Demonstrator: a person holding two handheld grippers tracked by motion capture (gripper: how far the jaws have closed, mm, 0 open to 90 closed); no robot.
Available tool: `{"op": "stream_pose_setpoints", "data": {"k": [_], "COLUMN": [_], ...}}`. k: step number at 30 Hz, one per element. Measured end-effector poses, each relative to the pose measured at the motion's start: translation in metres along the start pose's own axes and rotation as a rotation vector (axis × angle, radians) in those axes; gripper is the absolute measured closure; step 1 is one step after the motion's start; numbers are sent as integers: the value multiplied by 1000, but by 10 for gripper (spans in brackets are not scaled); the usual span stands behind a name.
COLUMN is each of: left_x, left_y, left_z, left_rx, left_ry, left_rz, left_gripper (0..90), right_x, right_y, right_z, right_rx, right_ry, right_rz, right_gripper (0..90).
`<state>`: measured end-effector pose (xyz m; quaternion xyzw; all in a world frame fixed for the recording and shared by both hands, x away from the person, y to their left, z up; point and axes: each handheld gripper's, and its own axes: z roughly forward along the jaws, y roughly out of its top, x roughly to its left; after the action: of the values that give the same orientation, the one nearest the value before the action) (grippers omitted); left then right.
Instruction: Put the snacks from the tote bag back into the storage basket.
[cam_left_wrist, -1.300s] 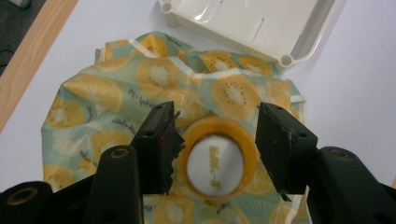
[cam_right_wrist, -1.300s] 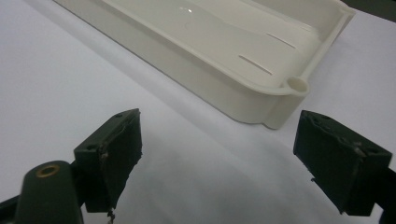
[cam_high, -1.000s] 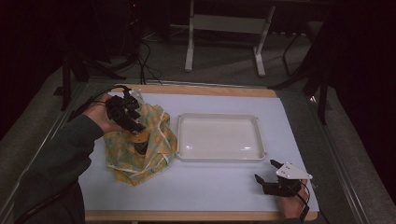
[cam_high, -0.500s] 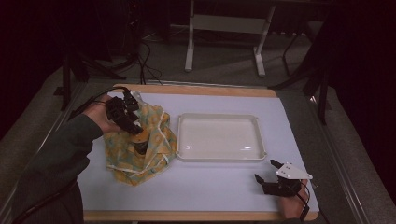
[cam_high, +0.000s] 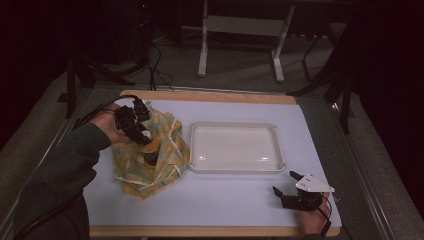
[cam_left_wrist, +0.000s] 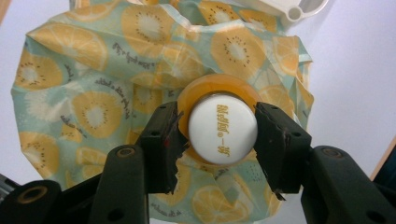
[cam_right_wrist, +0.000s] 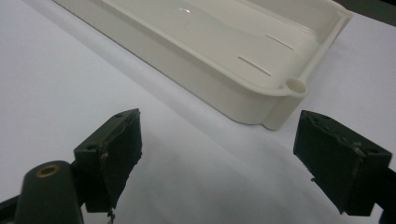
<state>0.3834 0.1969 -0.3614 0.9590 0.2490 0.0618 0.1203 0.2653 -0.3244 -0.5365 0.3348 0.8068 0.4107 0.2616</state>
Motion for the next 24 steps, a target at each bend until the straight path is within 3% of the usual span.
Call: {"op": "stream_pose_setpoints", "data": {"k": [5, 24], "left_x": [0, -2], "left_y": [1, 4], "left_z": [1, 0], "left_rx": [13, 33], "left_ry": [-14, -1], "left_rz": [-3, 20], "left_gripper": [571, 589], "right_x": [0, 0], "right_y": [0, 0], "right_z": [0, 0], "right_rx": [-1, 0], "right_ry": [0, 2], "right_rz": [0, -1], "right_gripper": [150, 150]}}
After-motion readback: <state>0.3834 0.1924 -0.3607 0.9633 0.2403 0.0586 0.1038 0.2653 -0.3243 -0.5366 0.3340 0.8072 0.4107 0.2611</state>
